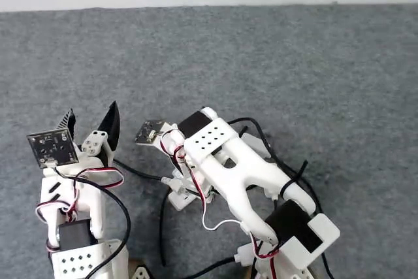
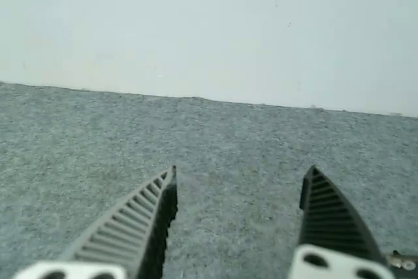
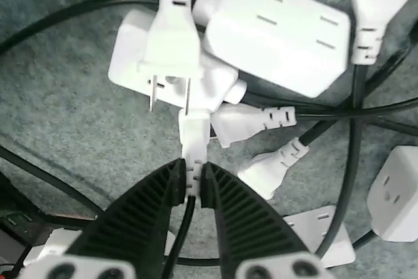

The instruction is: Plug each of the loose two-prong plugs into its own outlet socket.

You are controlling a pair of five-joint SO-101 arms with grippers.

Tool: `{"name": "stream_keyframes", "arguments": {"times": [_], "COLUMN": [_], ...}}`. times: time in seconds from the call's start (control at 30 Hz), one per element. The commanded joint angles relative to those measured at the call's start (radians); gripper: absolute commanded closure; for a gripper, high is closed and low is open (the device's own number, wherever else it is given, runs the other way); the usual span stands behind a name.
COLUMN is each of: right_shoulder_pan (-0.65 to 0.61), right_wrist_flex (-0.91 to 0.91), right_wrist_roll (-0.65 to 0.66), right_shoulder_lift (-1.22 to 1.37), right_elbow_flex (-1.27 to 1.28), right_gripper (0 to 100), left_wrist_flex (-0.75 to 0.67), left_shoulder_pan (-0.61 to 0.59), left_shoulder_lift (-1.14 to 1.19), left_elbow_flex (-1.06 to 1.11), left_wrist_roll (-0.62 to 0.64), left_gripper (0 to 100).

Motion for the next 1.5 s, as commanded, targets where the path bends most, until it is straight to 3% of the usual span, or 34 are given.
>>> {"name": "stream_keyframes", "arguments": {"times": [0.0,0.8,1.27,1.47], "right_shoulder_pan": [-0.005,-0.007,-0.007,-0.005], "right_wrist_flex": [-0.025,-0.236,-0.231,-0.162], "right_wrist_roll": [-0.006,-0.003,-0.006,-0.003], "right_shoulder_lift": [-0.002,0.051,0.039,-0.082], "right_elbow_flex": [0.018,0.203,0.201,0.175], "right_gripper": [99.0,99.0,99.1,99.1], "left_wrist_flex": [-0.028,-0.028,-0.028,-0.028], "left_shoulder_pan": [0.002,0.002,0.002,0.002], "left_shoulder_lift": [-0.005,-0.005,-0.005,-0.005], "left_elbow_flex": [-0.013,-0.013,-0.013,-0.013], "left_wrist_roll": [0.008,0.005,0.005,0.005], "left_gripper": [70,70,70,70]}}
